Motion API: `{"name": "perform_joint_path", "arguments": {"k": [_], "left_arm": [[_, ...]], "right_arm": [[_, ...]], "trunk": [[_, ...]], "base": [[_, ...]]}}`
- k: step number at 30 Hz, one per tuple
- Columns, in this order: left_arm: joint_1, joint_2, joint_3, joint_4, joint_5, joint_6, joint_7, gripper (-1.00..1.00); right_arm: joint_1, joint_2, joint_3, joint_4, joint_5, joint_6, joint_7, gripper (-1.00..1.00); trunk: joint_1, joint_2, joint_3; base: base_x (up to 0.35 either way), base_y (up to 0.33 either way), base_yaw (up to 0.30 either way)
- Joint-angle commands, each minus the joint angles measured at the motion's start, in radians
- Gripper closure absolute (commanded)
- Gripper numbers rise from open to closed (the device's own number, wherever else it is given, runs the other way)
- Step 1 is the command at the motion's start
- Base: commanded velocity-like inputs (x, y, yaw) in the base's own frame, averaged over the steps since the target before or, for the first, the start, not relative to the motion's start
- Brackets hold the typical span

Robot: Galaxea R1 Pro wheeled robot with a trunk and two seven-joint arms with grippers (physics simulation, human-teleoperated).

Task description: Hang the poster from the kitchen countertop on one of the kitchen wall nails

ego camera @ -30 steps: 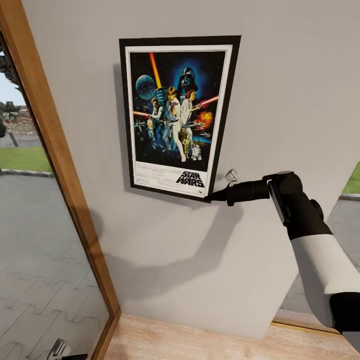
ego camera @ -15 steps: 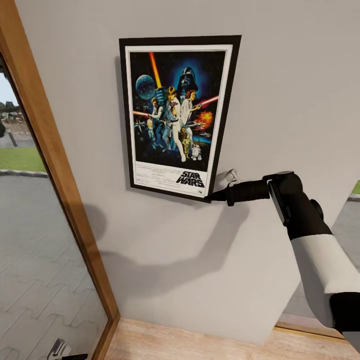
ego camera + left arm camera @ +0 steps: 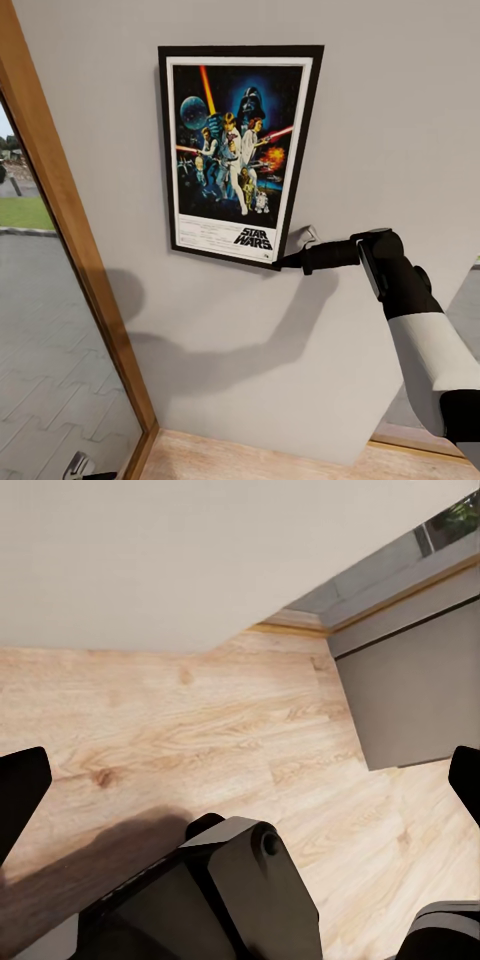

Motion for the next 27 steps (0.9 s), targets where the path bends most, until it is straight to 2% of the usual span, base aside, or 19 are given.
{"name": "perform_joint_path", "arguments": {"k": [1,27], "left_arm": [[-0.002,-0.001,0.005,-0.001,-0.009,0.01,-0.007,-1.0],[-0.002,-0.001,0.005,-0.001,-0.009,0.01,-0.007,-1.0]], "right_arm": [[-0.001,0.0,0.0,0.0,0.018,0.008,-0.012,1.0],[-0.001,0.0,-0.002,0.0,0.018,0.007,-0.012,1.0]], "trunk": [[0.001,-0.001,-0.002],[0.001,-0.001,-0.002]], "base": [[0.023,0.0,0.0],[-0.003,0.0,0.0]]}}
